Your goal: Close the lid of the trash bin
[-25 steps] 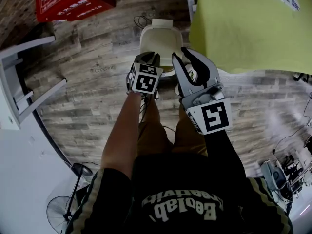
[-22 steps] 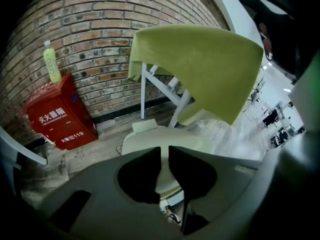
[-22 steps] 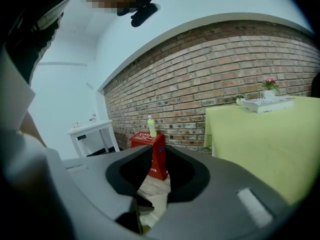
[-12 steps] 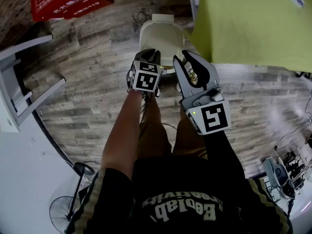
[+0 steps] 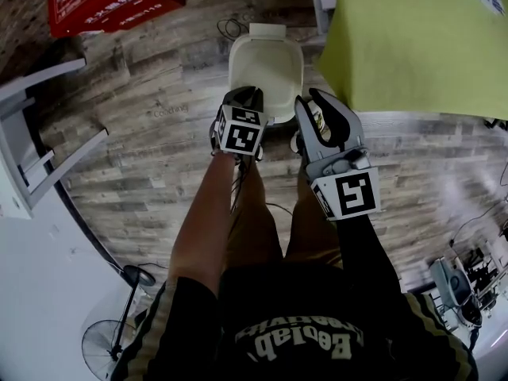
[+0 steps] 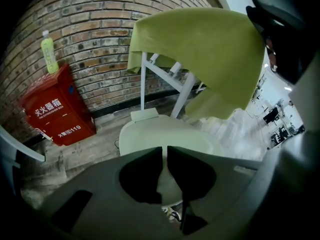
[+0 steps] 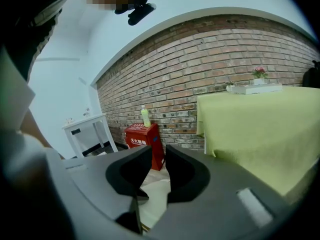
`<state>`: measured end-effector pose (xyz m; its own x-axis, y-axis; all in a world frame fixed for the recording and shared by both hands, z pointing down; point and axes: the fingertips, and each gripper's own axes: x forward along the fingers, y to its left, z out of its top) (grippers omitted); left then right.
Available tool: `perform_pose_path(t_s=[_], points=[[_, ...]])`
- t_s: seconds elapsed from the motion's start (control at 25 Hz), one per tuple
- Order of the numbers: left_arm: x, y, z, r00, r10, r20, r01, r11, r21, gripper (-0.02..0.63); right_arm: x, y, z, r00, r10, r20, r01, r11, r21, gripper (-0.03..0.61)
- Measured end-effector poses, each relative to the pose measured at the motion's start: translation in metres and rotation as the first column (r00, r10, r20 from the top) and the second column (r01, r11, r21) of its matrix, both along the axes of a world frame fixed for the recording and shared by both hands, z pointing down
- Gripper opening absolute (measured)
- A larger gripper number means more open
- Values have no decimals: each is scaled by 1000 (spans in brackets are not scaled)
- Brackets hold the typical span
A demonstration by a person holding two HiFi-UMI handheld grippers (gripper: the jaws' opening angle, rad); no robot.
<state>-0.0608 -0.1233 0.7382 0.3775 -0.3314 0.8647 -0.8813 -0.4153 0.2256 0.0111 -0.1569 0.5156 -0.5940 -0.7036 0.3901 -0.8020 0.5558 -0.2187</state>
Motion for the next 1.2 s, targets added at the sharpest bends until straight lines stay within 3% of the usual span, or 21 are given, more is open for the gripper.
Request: perform_pose_path(t_s=[1.2], points=[[3,26,68,997,59,51,-55,995,-83,46,13,6,39,1000,-1,-8,1,999,-52,118]])
